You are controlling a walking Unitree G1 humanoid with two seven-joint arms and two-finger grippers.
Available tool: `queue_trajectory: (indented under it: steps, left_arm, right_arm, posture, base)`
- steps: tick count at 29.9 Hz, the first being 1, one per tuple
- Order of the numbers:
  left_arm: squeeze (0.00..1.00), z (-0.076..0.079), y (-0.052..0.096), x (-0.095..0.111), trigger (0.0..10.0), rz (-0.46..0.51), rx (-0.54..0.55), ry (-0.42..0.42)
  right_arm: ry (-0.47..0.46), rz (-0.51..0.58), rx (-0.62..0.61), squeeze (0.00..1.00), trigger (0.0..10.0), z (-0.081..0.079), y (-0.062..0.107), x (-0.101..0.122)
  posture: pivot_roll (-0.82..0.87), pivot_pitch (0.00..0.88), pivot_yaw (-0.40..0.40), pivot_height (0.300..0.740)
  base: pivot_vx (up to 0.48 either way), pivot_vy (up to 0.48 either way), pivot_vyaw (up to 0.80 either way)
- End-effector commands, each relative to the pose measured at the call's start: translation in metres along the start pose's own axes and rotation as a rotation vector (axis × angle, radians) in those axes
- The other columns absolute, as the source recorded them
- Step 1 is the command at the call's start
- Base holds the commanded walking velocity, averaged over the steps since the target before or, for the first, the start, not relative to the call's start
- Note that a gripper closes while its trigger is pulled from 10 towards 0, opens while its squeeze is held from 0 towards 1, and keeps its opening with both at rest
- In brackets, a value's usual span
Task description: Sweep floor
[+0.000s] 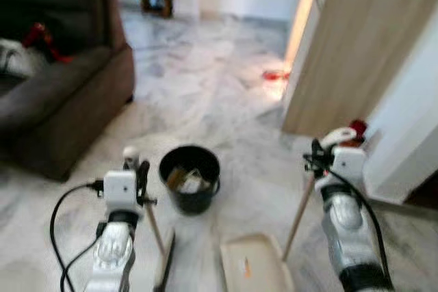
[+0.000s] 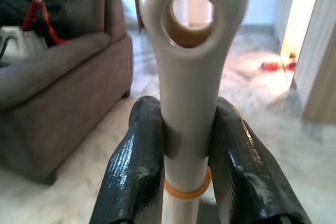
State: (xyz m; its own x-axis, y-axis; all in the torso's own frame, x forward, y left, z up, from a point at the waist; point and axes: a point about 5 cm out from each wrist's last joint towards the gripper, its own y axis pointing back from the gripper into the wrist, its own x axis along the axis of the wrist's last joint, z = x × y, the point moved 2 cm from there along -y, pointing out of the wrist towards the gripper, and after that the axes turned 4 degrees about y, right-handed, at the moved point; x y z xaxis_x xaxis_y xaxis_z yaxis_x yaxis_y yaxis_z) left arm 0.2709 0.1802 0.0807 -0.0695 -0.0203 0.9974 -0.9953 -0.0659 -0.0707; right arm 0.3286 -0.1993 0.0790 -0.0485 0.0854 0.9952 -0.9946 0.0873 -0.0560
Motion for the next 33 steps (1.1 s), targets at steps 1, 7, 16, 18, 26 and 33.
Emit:
queue_trajectory:
  steps: [1,7,16,18,26,33]
  left_arm:
    - [0.00,-0.001,-0.008,0.012,10.0,0.051,-0.001,-0.026]
    - [0.00,-0.001,-0.012,0.014,10.0,0.055,-0.006,-0.028]
    - [0.00,0.000,-0.014,0.015,10.0,0.057,-0.010,-0.032]
    - [0.00,0.000,-0.014,0.015,10.0,0.057,-0.010,-0.033]
    - [0.00,0.000,-0.015,0.015,10.0,0.059,-0.005,-0.034]
    - [0.00,0.000,-0.019,0.018,10.0,0.072,-0.006,-0.075]
  right_arm:
    - [-0.023,0.039,-0.017,0.00,10.0,0.002,-0.005,0.010]
    - [-0.027,0.040,-0.028,0.00,10.0,0.002,-0.005,0.011]
    - [-0.024,0.016,-0.043,0.00,10.0,0.005,-0.006,0.008]
    - [-0.025,0.014,-0.044,0.00,10.0,0.005,-0.006,0.007]
    - [-0.031,0.011,-0.041,0.00,10.0,0.003,-0.007,0.007]
    - [-0.021,0.009,-0.025,0.00,10.0,0.002,-0.009,0.008]
  posture:
    - [-0.01,0.000,-0.030,0.740]
    - [-0.02,0.000,-0.024,0.740]
    - [-0.02,0.000,-0.018,0.740]
    - [-0.02,0.000,-0.018,0.740]
    - [-0.01,0.000,-0.023,0.740]
    - [-0.01,0.000,-0.026,0.740]
  base:
    - [0.000,0.000,0.00]
    - [0.000,0.000,0.00]
    - [0.000,0.000,-0.23]
    - [0.000,0.000,-0.80]
    - [0.000,0.000,-0.80]
    - [0.000,-0.067,-0.80]
